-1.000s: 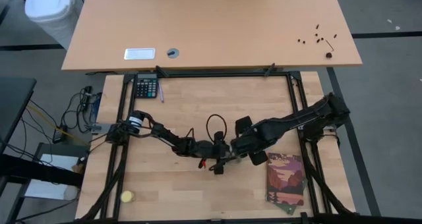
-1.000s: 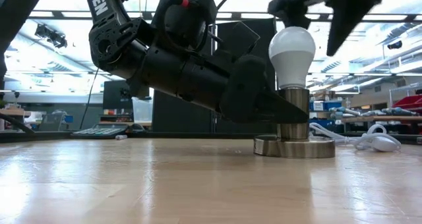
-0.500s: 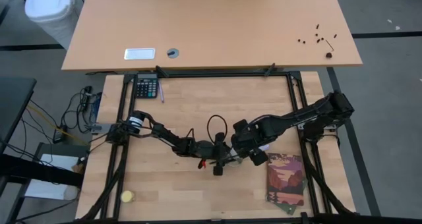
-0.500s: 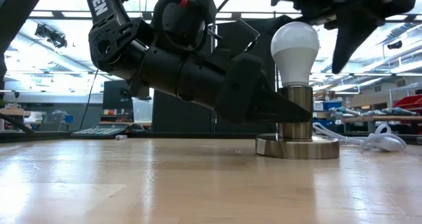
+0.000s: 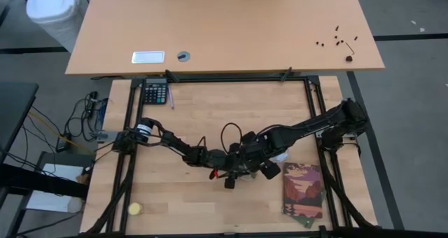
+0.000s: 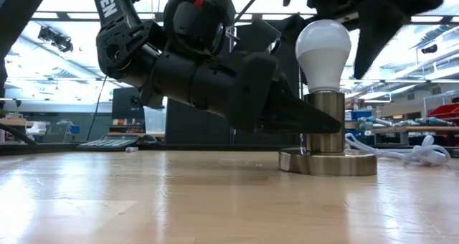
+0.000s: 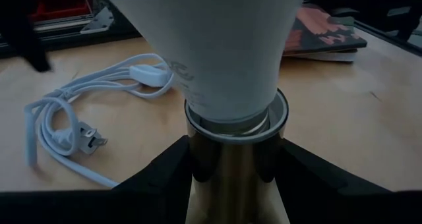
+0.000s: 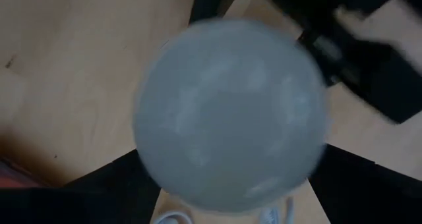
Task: Screw lightbulb
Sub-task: Insert the lightbulb into the lamp socket
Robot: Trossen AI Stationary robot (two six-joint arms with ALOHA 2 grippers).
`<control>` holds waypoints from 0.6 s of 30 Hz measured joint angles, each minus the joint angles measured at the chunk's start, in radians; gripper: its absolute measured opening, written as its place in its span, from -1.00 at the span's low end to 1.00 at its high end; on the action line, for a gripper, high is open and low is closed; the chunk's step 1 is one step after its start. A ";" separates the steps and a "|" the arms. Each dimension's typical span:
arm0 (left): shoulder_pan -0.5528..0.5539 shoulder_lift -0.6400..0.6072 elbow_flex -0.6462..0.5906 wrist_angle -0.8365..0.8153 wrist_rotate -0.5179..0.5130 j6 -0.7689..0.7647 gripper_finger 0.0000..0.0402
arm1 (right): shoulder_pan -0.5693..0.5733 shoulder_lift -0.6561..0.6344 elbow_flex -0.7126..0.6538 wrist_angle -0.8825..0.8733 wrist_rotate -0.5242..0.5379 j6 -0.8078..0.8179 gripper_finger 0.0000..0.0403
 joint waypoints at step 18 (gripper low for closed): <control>0.000 0.000 0.000 -0.006 0.018 -0.035 -0.06 | 0.015 0.109 0.124 -0.060 -0.011 -0.005 0.72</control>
